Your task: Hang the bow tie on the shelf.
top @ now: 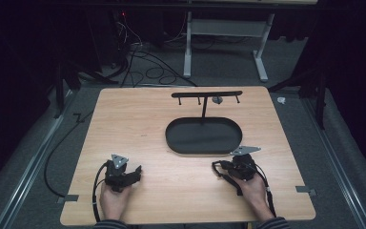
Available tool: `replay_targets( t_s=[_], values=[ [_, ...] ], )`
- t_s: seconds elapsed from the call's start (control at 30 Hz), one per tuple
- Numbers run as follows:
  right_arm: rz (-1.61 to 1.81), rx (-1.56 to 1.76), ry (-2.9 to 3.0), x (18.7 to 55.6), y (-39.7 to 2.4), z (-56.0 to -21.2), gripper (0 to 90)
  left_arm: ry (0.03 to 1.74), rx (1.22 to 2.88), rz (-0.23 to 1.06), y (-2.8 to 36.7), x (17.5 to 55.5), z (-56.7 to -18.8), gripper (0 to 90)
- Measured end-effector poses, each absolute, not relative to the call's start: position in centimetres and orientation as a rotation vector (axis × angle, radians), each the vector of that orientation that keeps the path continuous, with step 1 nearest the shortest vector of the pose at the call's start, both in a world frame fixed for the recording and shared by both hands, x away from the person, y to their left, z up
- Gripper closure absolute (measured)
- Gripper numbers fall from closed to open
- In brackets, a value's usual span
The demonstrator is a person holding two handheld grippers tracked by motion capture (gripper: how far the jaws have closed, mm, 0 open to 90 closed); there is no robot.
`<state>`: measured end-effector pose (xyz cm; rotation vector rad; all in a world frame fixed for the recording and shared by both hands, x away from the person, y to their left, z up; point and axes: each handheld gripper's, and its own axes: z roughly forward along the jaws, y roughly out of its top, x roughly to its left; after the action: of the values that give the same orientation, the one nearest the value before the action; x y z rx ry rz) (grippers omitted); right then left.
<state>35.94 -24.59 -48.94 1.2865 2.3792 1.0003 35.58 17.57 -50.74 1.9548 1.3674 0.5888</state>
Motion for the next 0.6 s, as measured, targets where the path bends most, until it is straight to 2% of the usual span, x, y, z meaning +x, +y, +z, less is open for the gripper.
replay_targets(
  t_s=[0.6],
  values=[
    [1.067,1.266,2.298,34.8,-26.1,-47.0,89.6,1.368,1.952,0.590,17.5,35.6,-50.8,27.5]
  ],
)
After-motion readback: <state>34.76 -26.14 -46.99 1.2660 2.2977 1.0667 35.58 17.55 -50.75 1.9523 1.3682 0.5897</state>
